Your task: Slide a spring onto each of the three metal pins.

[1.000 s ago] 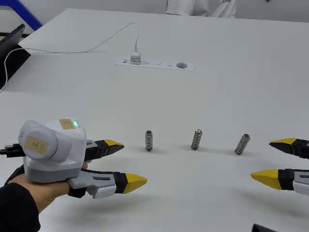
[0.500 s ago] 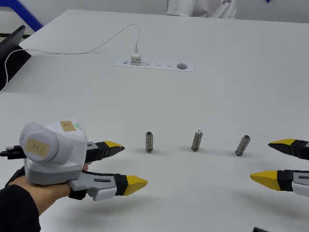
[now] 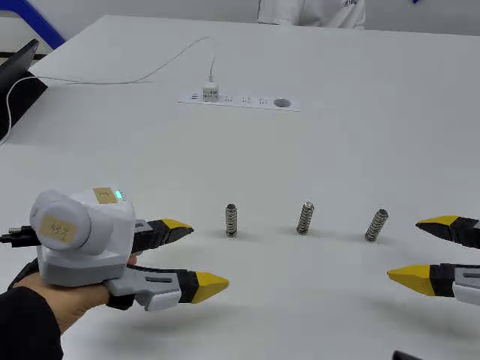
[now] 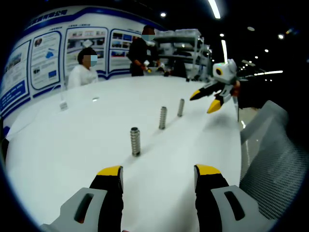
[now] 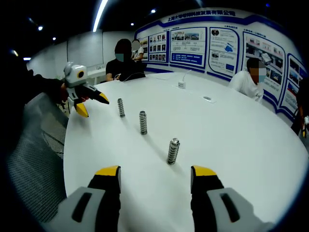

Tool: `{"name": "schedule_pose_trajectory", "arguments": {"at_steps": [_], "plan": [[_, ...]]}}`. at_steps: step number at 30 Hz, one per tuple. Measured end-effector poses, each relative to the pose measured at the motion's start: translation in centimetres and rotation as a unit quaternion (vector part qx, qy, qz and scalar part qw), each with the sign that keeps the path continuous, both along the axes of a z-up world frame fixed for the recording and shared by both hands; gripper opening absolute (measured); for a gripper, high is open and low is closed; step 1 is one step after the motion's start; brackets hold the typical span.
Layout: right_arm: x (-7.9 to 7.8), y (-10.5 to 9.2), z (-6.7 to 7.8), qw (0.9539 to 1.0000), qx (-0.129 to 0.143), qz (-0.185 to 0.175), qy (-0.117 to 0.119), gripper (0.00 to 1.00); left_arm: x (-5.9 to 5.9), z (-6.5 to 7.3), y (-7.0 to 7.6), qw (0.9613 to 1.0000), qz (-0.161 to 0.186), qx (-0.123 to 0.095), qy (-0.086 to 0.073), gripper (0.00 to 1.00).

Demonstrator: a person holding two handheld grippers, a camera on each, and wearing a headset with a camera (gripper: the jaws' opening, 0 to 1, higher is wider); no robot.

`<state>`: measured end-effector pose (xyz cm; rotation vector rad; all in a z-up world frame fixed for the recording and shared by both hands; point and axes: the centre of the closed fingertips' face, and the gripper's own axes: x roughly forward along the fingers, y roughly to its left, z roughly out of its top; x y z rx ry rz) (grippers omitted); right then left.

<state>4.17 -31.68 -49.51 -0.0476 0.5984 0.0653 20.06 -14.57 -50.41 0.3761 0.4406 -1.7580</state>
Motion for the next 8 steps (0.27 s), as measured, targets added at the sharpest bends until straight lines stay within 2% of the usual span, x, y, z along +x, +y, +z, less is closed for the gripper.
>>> {"name": "schedule_pose_trajectory", "arguments": {"at_steps": [8], "plan": [[0.01,0.01,0.00,1.0000,0.001,0.000,-0.001,0.60,0.07,0.06,-0.02,1.0000,0.001,0.000,-0.001,0.60]]}}
